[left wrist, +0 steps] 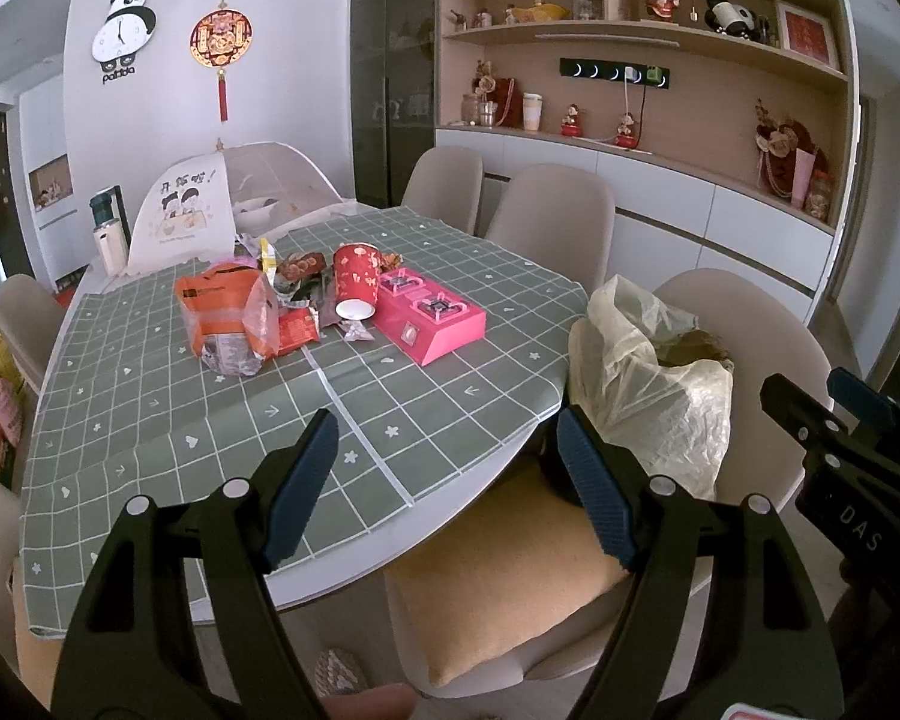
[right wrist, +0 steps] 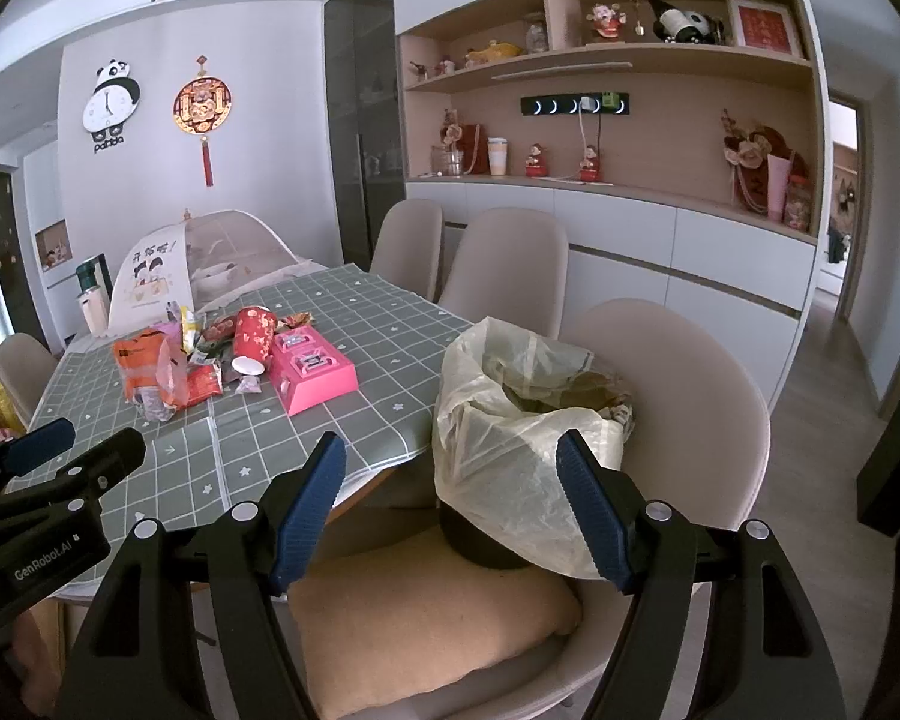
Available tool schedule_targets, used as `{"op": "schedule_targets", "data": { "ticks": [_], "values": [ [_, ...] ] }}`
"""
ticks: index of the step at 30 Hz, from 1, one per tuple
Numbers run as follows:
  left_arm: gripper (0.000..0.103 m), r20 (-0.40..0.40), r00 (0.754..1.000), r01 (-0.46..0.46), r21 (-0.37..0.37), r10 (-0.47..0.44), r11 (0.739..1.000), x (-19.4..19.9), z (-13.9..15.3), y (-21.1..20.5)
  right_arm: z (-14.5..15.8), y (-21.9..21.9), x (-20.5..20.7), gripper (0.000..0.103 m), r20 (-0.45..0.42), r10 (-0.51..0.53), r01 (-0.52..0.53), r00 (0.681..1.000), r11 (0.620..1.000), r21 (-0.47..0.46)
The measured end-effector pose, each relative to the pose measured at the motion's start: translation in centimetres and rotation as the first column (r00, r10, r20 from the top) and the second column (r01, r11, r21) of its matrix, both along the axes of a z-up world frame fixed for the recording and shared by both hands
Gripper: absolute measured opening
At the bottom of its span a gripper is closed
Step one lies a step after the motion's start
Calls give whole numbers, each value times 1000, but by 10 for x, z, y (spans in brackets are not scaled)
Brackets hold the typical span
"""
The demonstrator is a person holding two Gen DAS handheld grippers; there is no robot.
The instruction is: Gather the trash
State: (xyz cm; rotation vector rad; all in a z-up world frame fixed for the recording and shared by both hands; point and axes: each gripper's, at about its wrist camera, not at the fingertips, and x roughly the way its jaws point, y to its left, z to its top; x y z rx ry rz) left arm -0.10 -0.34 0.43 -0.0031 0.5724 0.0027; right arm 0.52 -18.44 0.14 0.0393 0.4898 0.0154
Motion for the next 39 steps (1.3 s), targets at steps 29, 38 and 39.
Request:
{"op": "schedule_targets", "data": {
  "ticks": [29,38,39],
  "values": [
    [72,-4,1000,8,-13,-8,1000,-3,-2,2,0,1,-3,69,-1,-6,6,1000,1000,-2],
    [64,-27,999,43,-55,-45,998,3,-3,6,-3,0,-1,69,-12,-6,6,1000,1000,-2],
    [64,-27,999,45,-57,-47,997,4,-4,8,-3,-1,0,69,-15,-6,6,1000,1000,1]
  ]
}}
